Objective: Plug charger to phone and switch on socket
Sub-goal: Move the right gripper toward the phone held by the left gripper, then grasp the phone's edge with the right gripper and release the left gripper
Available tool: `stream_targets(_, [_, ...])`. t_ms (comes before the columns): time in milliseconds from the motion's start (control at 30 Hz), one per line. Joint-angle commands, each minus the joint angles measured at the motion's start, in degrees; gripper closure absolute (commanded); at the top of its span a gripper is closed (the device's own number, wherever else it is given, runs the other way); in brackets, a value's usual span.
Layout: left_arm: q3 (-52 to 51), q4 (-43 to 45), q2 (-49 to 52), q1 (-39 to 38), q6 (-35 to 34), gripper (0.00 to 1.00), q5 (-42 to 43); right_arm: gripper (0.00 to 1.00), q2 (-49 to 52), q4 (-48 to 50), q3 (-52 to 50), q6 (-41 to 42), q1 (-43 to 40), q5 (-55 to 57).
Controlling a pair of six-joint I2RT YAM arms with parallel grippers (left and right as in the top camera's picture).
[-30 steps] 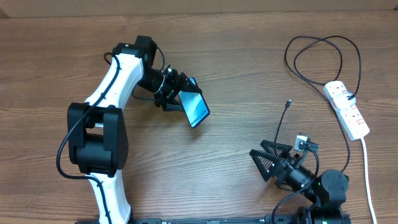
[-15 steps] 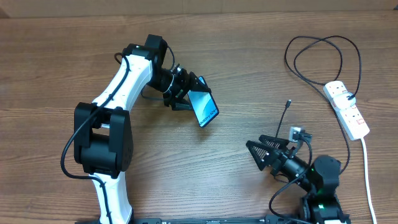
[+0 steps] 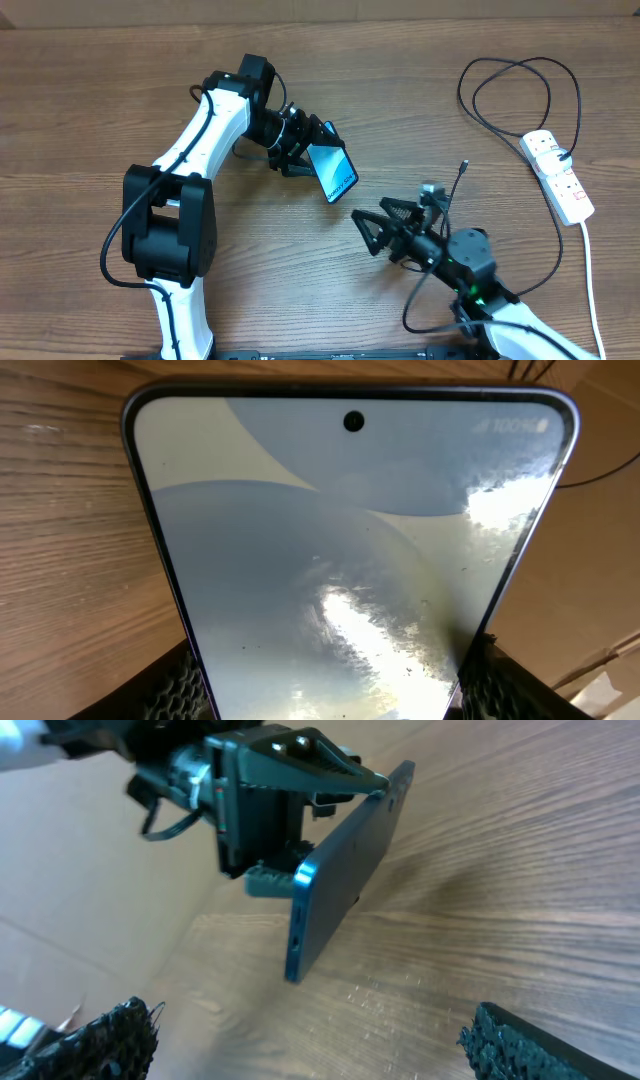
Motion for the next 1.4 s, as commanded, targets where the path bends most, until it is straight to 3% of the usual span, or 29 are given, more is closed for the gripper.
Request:
stream_targets(0, [1.6,0.5,0.3,-0.6,-1.0,0.54,4.2,0.00,5.6,2.5,4.2,-0.5,2.4,7.0])
stream_targets(233, [1.6,0.7,0.3,-2.3,-1.0,0.54,4.3,0.00,15.7,2.6,12.3,-0.5,3.2,8.7])
stream_targets(467, [1.6,1.6,0.3,-2.7,-3.0,0.55,4.3,0.00,17.8,2.6,15.3,-0.5,3.5,11.8])
stream_targets(633, [1.6,4.7,0.3,-3.1,-3.8,0.55,6.5,0.10,18.5,2.1,15.3,-0.5,5.2,15.4])
stream_targets(833, [1.6,5.6,0.3,-4.2,-4.6,0.56,6.5,0.11,18.5,1.6,15.3,-0.5,7.3,19.1])
stream_targets(1367, [1.6,5.6,0.3,-6.9,-4.7,0.56,6.5,0.40,18.5,0.9,15.3,-0.5,7.5,22.0])
